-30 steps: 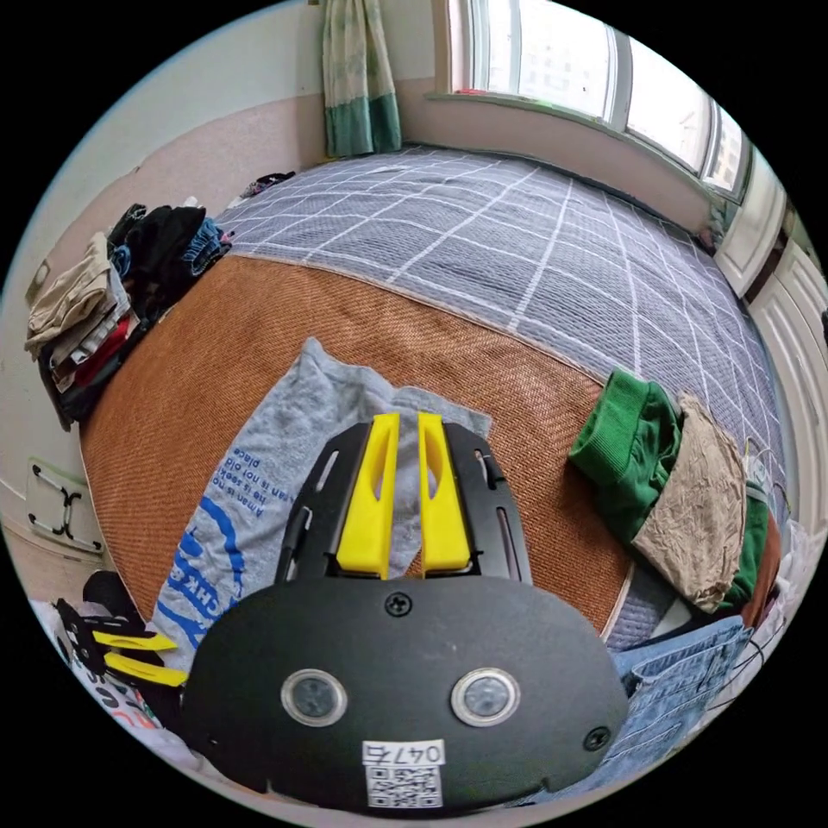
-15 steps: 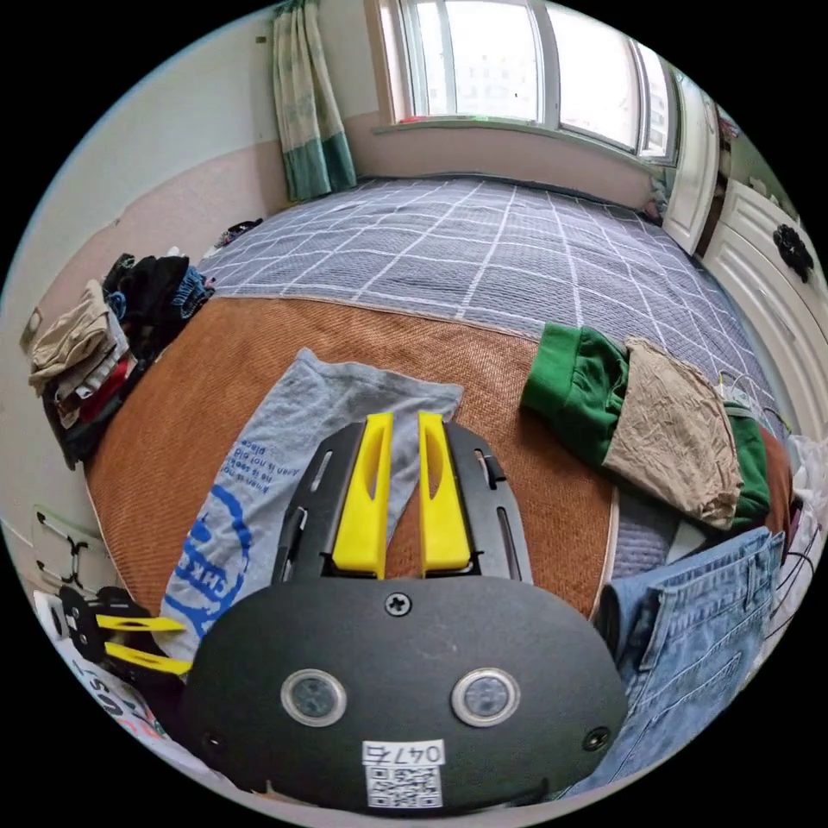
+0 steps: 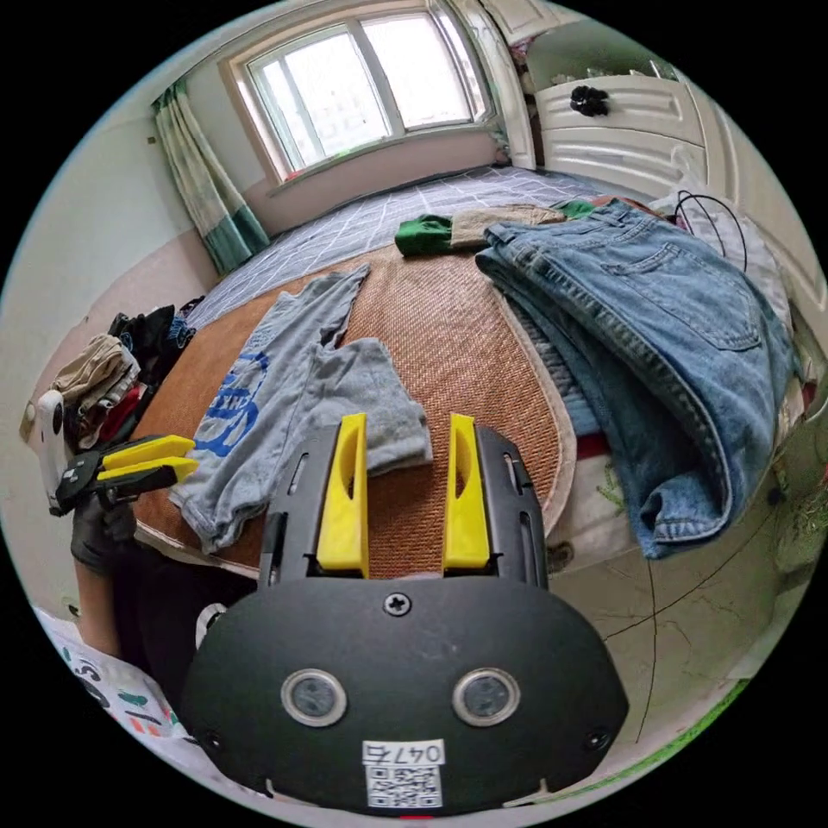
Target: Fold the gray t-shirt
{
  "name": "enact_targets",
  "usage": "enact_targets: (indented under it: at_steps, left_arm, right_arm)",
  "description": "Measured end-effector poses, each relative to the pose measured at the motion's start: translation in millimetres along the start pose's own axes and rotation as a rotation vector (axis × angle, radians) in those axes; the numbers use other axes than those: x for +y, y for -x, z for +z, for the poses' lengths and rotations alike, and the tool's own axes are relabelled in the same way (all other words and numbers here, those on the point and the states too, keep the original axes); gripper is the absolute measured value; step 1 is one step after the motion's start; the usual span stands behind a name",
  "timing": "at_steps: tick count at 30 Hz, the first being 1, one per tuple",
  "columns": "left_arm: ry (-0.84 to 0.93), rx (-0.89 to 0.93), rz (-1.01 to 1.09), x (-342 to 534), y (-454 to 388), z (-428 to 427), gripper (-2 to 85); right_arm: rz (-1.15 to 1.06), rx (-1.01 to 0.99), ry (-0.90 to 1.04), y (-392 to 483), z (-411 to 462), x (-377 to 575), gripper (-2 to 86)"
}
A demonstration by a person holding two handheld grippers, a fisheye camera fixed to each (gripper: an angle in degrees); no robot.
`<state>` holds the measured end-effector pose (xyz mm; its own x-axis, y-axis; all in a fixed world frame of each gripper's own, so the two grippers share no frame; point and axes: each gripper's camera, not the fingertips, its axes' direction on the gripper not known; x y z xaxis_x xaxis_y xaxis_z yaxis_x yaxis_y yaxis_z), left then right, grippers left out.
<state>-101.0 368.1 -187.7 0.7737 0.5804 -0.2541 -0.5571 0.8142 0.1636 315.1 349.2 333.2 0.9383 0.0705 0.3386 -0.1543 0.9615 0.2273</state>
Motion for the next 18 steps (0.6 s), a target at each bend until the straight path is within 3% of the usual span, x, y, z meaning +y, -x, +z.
enact_targets:
  at_steps: [2,5,13,18]
  left_arm:
    - [0.05,-0.014,-0.03,-0.3,7.3,20.6,9.7]
    - [0.099,-0.069,-0.049,1.0,8.9,41.8,9.5]
    - [0.084,0.025,-0.044,6.8,12.8,56.2,9.3]
    - [0.052,0.03,0.022,12.0,-4.5,46.7,10.7]
  right_arm:
    - [-0.069,0.095,-0.017,21.9,1.0,13.4,6.4]
    - [-0.115,0.059,-0.001,35.8,-5.2,24.4,1.4]
    - [0.0,-0.005,-0.038,19.9,-48.9,44.4,0.1]
    - [-0.241,0.083,-0.127,103.4,-77.2,24.8,0.1]
